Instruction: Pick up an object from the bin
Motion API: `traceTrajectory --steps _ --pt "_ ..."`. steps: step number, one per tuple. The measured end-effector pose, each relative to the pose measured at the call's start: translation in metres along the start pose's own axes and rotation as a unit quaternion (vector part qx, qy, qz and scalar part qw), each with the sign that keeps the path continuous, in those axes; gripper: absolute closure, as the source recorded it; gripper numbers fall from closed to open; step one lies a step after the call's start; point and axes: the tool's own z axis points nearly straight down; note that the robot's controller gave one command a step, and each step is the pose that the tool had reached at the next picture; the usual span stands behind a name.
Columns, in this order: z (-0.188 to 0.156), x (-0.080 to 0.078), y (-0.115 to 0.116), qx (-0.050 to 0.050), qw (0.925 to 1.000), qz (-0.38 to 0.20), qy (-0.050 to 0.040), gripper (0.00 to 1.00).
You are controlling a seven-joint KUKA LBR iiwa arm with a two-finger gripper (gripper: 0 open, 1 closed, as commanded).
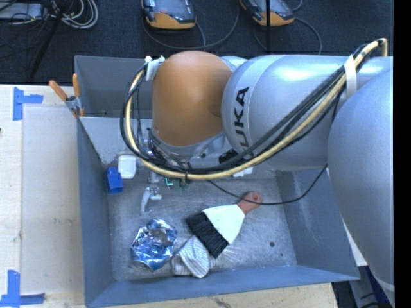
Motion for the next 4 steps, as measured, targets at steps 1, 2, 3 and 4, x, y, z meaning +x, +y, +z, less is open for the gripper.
traceTrajectory --steps 1,2,3,4 --pt "-0.005 -0.002 -0.001 -0.001 1.0000 0.002 -0.0039 0.00" --pt "0.088 0.051 0.003 -0.001 1.0000 -0.004 -0.0035 1.00" --pt "0.088 0.051 0.003 -0.001 1.0000 -0.004 -0.0035 1.00" --pt "0.085 0.051 0.002 0.000 1.0000 -0.006 -0.0026 1.00"
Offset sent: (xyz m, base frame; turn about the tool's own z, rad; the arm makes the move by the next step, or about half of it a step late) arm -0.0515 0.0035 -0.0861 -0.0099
